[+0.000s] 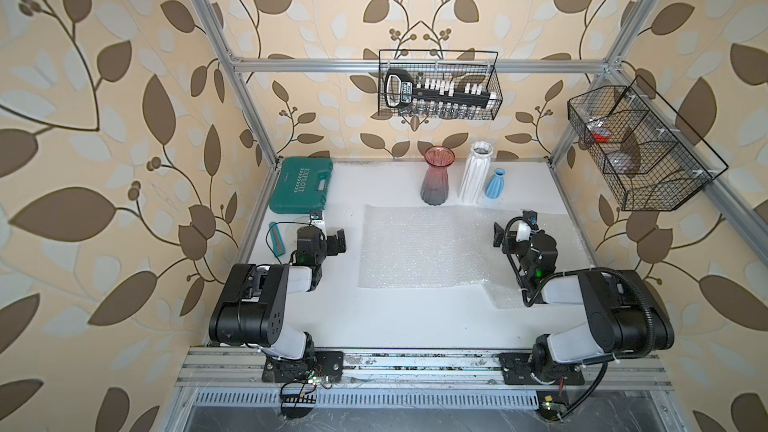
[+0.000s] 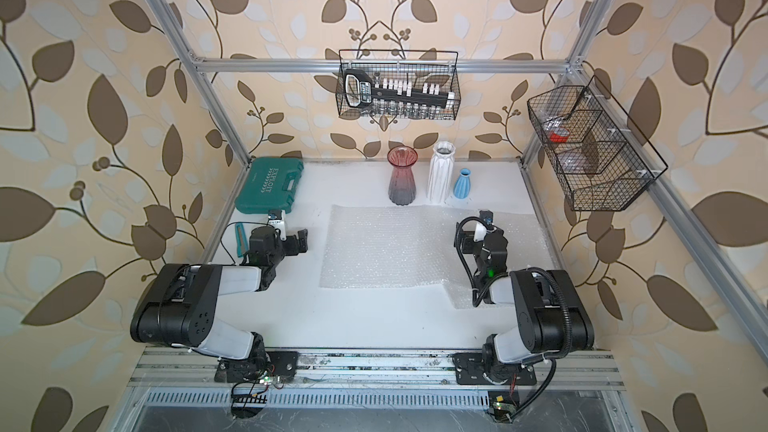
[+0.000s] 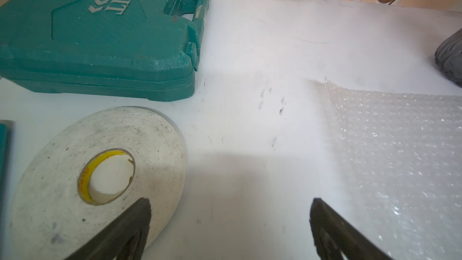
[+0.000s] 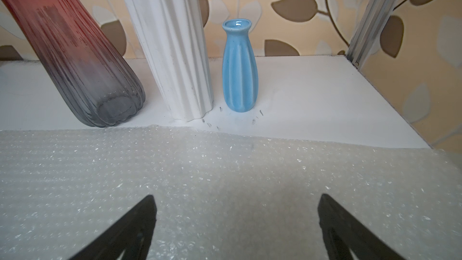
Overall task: Unwrap the vase from the bubble wrap
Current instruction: Reset both arms
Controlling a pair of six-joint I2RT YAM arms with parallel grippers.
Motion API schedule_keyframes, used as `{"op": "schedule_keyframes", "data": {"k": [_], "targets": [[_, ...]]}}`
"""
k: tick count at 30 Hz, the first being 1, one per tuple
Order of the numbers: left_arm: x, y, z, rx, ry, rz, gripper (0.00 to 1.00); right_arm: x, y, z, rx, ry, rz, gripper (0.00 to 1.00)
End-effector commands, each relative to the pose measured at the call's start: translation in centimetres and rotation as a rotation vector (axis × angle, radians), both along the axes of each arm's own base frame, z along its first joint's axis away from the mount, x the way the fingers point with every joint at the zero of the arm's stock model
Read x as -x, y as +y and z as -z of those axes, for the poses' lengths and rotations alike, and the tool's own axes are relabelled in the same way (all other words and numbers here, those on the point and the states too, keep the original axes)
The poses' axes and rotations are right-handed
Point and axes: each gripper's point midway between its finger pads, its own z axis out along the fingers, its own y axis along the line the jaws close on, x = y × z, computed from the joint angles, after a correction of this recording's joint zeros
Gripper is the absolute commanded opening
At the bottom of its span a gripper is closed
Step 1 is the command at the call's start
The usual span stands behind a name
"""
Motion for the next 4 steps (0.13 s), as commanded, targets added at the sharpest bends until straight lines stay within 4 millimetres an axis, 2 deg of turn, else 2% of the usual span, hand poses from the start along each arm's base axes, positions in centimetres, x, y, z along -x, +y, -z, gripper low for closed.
{"op": "schedule_keyframes", "data": {"k": [1,4], "targets": [[-0.69,0.15,-1.24,-0.01,-0.046,0.01,0.99,-0.32,0.19,-0.16,0.004,-0.002,-0.015,1.0],[-0.71,0.19,-1.39,-0.012,-0.051,0.01,0.99,-0.23,0.2,-0.19,0.004,-0.005,-0.015,1.0]]}}
